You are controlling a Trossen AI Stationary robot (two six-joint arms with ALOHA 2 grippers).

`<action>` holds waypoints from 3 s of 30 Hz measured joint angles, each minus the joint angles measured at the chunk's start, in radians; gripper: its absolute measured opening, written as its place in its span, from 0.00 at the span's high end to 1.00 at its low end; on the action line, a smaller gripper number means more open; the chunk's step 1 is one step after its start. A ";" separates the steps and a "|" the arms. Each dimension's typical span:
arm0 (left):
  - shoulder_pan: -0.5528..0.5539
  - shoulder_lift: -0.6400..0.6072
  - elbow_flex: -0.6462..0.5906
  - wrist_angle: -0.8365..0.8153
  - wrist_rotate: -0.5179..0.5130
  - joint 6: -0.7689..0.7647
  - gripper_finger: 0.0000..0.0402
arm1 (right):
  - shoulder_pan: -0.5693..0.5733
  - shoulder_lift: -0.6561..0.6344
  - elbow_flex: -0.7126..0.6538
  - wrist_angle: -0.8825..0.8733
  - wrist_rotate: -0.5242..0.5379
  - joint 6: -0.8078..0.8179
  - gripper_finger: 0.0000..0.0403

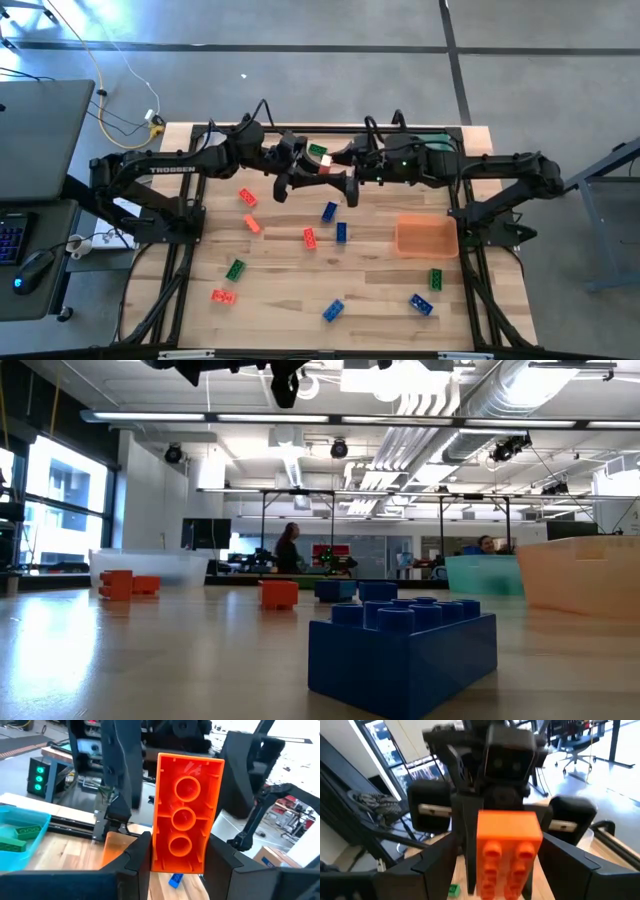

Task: Sort & place blocks by color
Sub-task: Put the orange game piece into the orange bin

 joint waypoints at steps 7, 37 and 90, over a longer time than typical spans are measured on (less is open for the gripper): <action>-0.001 0.000 0.000 -0.015 0.011 0.000 0.73 | 0.001 0.044 0.000 0.027 -0.005 0.003 0.55; 0.002 0.000 0.001 -0.290 -0.086 0.117 0.36 | 0.003 0.044 -0.001 -0.498 0.077 0.233 0.72; 0.012 0.000 0.001 -0.326 -0.268 0.088 0.37 | 0.286 -0.311 -0.651 -1.043 -0.022 0.759 0.72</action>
